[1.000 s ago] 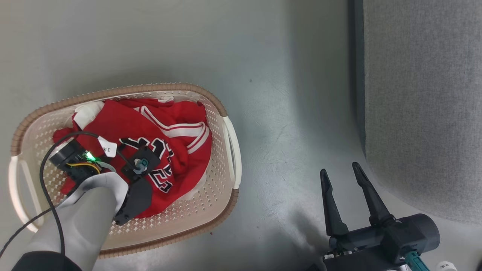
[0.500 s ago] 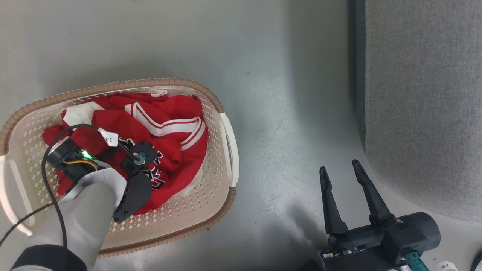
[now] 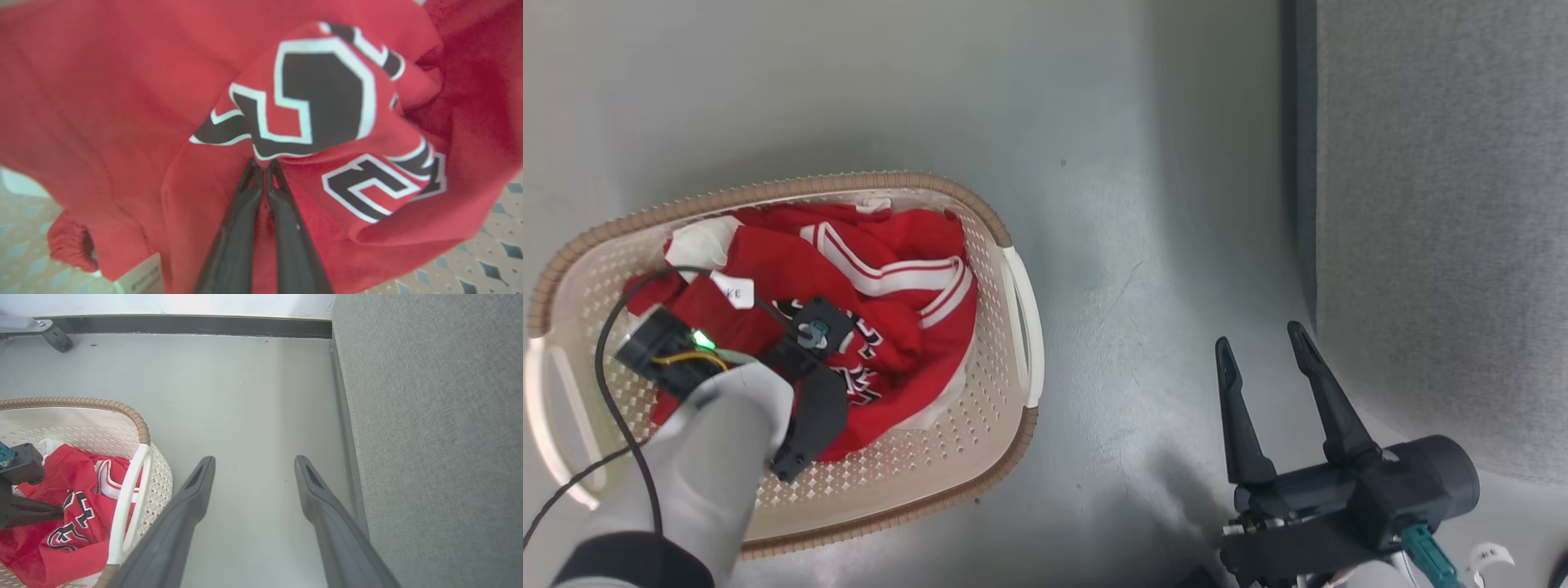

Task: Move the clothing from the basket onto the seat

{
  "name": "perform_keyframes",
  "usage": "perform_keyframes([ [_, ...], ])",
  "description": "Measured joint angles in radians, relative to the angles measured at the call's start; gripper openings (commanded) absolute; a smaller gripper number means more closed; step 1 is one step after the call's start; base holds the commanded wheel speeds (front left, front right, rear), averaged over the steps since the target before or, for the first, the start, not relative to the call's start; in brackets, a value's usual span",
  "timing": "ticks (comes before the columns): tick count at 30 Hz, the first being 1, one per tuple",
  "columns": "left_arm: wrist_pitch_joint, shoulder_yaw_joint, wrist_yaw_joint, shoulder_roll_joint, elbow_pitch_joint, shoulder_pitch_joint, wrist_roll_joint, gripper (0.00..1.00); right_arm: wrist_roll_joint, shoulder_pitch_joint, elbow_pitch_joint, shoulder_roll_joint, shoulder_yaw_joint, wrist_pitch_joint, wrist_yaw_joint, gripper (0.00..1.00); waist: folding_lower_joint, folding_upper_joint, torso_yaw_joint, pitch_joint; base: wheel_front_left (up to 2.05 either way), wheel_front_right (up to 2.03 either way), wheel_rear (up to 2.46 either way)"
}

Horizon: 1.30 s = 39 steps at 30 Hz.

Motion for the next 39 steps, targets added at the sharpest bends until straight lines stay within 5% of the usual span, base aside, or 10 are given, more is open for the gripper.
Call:
perform_keyframes([
  [18, -0.128, -0.023, 0.000, -0.019, 0.002, 0.127, -0.057, 0.00, 0.089, -0.089, 0.154, 0.000, 0.023, 0.000, -0.009, 1.00, -0.0003, -0.0001, 0.018, -0.204, 0.00, 0.00, 0.00],
  [39, -0.301, 0.024, 0.000, -0.105, -0.072, 0.272, -0.237, 0.00, 0.114, -0.072, 0.300, -0.010, -0.073, 0.000, 0.002, 1.00, -0.0004, -0.0002, 0.116, -0.508, 0.00, 0.00, 0.00],
])
